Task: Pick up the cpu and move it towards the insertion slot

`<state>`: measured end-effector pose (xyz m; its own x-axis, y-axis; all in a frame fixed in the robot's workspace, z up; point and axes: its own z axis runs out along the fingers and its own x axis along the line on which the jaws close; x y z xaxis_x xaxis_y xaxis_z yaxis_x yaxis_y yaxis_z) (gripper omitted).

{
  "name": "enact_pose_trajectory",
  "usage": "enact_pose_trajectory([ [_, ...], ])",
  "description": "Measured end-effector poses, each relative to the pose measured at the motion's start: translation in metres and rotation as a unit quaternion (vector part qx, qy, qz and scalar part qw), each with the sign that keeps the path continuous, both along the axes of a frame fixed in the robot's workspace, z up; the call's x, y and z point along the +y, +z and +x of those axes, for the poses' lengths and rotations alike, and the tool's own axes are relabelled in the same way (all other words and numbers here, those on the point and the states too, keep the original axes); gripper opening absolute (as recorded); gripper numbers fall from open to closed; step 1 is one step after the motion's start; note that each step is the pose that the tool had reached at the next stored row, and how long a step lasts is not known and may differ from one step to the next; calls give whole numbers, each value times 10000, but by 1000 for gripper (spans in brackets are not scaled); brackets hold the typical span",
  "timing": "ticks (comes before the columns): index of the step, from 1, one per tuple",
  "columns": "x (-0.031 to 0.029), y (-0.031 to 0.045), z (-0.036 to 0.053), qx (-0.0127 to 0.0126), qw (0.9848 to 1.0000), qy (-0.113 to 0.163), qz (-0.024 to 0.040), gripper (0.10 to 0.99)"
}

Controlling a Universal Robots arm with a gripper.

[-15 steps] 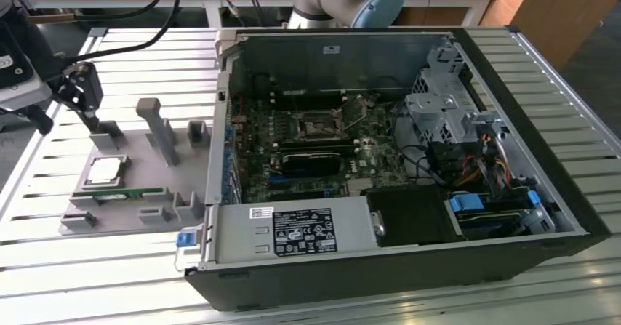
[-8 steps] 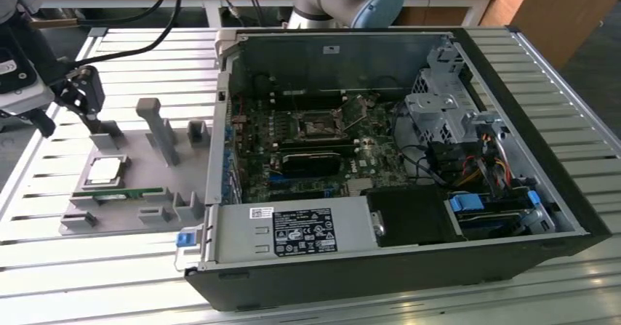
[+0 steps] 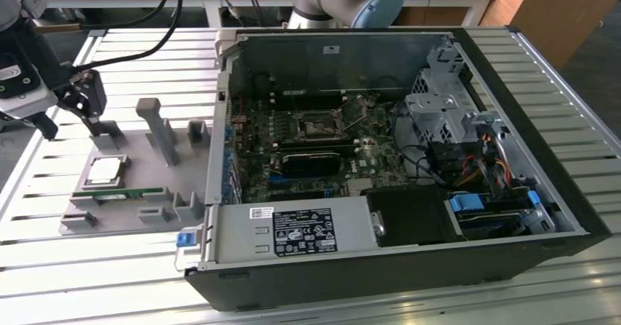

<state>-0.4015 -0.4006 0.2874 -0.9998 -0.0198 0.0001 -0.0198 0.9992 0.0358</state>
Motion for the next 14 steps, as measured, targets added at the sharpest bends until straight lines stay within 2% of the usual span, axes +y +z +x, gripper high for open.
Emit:
enact_pose_trajectory([
  [10,0,-84,-2,0,10000,0,0,655],
  [11,0,-95,-2,0,10000,0,0,710],
  [12,0,-105,-2,0,10000,0,-1,710],
  [13,0,-115,-2,0,10000,0,-2,776],
  [14,0,-128,-2,0,10000,0,-2,776],
])
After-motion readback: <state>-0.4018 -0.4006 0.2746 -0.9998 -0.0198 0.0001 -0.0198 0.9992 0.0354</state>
